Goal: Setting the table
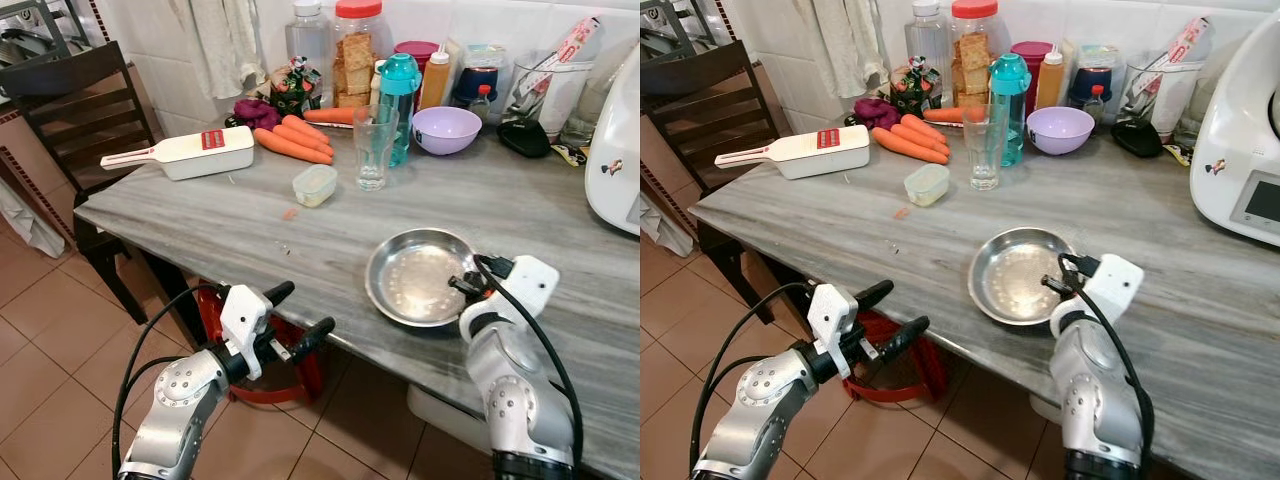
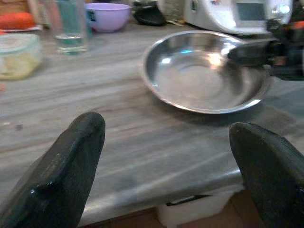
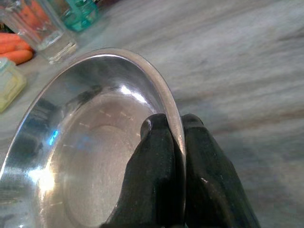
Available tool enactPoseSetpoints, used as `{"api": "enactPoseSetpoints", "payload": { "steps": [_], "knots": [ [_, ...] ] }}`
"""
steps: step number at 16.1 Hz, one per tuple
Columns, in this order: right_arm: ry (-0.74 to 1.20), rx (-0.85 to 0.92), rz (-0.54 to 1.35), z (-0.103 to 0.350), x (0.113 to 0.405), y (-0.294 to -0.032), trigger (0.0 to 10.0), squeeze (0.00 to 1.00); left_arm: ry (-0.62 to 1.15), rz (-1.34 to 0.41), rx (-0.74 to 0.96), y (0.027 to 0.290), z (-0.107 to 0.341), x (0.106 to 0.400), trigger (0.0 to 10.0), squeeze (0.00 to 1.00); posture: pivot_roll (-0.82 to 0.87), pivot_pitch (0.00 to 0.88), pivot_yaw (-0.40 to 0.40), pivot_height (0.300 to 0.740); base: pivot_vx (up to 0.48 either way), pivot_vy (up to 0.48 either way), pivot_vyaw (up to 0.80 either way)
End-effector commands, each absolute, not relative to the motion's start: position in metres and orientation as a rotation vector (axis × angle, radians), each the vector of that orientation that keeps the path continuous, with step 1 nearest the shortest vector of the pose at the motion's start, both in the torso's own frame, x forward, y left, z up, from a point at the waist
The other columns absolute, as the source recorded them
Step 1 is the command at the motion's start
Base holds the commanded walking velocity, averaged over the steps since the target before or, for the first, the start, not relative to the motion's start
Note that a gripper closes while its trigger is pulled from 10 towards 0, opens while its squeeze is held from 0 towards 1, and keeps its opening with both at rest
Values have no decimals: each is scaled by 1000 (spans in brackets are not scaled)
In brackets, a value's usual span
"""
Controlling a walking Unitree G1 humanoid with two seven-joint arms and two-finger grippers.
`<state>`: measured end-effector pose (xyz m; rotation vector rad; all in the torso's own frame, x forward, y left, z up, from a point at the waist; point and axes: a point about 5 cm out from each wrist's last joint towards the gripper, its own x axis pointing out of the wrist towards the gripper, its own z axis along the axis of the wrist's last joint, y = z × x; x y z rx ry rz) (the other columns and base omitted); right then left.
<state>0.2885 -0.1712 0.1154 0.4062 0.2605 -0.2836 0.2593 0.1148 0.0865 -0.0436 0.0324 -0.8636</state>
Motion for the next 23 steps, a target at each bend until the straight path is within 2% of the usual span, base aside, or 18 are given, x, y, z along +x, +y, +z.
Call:
{"api": "enactPoseSetpoints", "payload": {
  "steps": [1, 2, 3, 11, 16, 20, 23],
  "knots": [
    [361, 443, -271, 99, 284, -154, 10000, 0, 29, -892, -28, 115, 89, 257, 10000, 0, -173, 6, 52, 740, 0, 0, 0],
    [393, 450, -269, 95, 283, -153, 10000, 0, 29, -894, -26, 115, 89, 257, 10000, 0, -170, 4, 51, 740, 0, 0, 0],
    [404, 460, -277, 93, 282, -154, 10000, 1000, 31, -895, -27, 114, 89, 257, 10000, 0, -170, 4, 51, 740, 0, 0, 0],
    [391, 464, -271, 96, 284, -159, 10000, 1000, 28, -899, -36, 112, 90, 259, 10000, 0, -169, 1, 54, 740, 0, 0, 0],
    [214, 259, -278, 123, 274, -177, 10000, 1000, 29, -912, -42, 110, 90, 257, 10000, 0, -173, 2, 54, 740, 0, 0, 0],
    [105, 87, -231, 135, 254, -189, 10000, 1000, 32, -915, -49, 109, 89, 257, 10000, 0, -181, 11, 59, 740, 0, 0, 0],
    [64, 28, -208, 138, 241, -191, 10000, 1000, 46, -818, -44, 112, 84, 262, 10000, 0, -186, 14, 59, 740, 0, 0, 0]
  ]
}}
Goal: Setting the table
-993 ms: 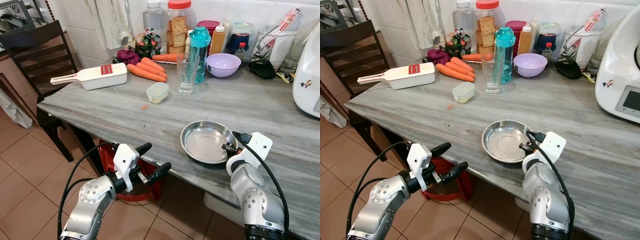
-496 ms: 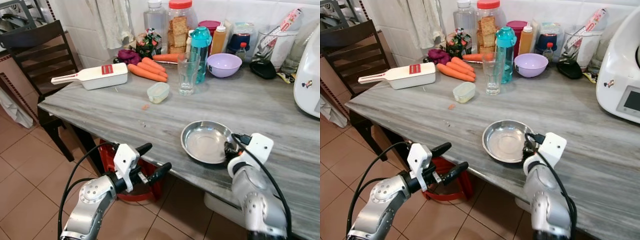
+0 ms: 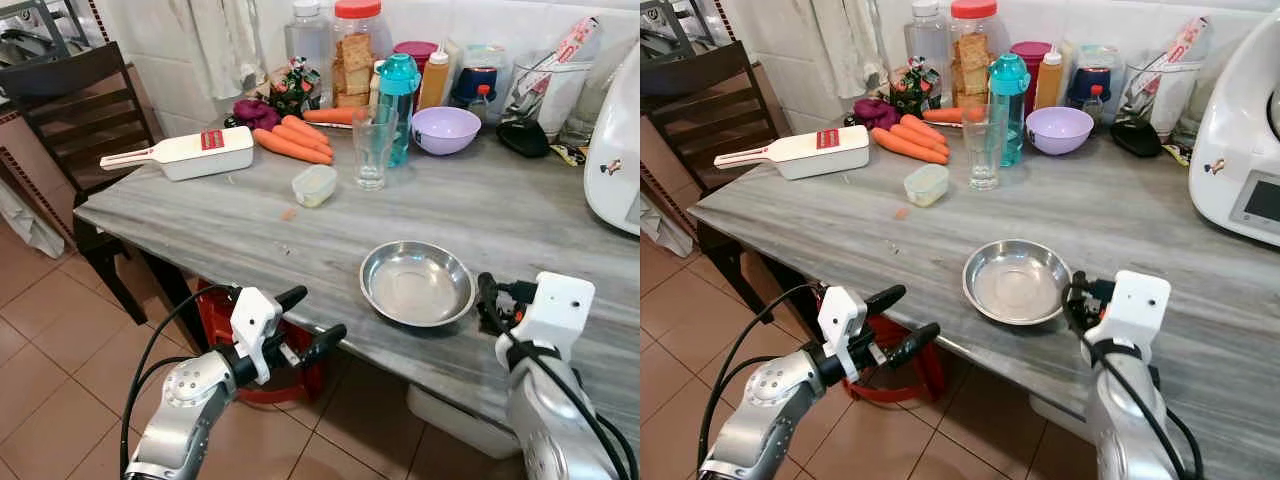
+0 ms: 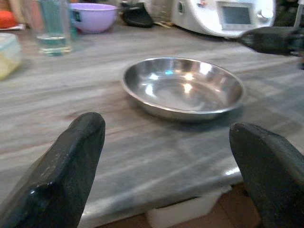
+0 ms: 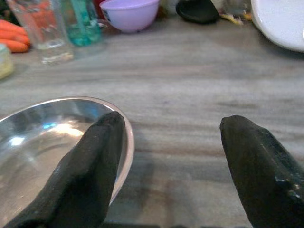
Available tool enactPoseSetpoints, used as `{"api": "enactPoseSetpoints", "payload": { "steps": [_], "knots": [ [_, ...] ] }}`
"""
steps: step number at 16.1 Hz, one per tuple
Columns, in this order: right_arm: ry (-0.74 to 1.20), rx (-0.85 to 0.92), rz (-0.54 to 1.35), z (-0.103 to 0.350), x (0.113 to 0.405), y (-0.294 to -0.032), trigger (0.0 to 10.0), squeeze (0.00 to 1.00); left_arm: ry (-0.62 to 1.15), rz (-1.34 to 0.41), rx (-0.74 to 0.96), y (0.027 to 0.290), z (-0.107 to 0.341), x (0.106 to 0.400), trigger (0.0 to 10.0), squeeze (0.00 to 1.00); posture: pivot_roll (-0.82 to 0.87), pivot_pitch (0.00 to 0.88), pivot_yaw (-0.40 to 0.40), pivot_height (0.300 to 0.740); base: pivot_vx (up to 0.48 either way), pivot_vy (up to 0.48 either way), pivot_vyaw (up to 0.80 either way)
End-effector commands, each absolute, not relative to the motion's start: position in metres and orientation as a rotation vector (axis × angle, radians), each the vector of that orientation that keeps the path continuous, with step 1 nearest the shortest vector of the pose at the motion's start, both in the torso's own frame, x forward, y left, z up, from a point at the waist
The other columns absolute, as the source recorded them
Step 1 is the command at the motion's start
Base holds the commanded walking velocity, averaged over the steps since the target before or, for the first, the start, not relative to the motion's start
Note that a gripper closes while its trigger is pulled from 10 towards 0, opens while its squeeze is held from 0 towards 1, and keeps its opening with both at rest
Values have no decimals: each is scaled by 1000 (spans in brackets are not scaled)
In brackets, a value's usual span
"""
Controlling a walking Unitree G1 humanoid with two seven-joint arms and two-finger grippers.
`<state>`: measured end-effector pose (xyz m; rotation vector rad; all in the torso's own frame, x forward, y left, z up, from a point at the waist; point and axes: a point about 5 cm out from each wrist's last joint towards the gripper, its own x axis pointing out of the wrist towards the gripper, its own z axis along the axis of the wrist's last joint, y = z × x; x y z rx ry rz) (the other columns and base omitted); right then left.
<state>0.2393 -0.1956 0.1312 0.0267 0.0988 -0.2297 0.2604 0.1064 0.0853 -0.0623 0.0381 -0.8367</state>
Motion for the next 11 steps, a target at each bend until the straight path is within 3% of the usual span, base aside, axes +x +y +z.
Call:
{"api": "enactPoseSetpoints", "payload": {
  "steps": [1, 6, 9, 11],
  "knots": [
    [62, 16, -201, 138, 238, -191, 10000, 1000, 55, -779, -44, 114, 82, 264, 10000, 0, -186, 14, 59, 740, 0, 0, 0],
    [67, -31, -162, 133, 224, -186, 10000, 1000, 89, -519, -55, 130, 74, 270, 10000, 0, -182, 18, 54, 740, 0, 0, 0],
    [23, -62, -124, 136, 218, -175, 10000, 1000, 39, -298, -22, 156, 81, 274, 10000, 0, -175, 22, 45, 740, 0, 0, 0],
    [-1, -64, -126, 139, 218, -175, 10000, 1000, 28, -242, -16, 162, 83, 274, 10000, 0, -175, 20, 45, 740, 0, 0, 0]
  ]
}}
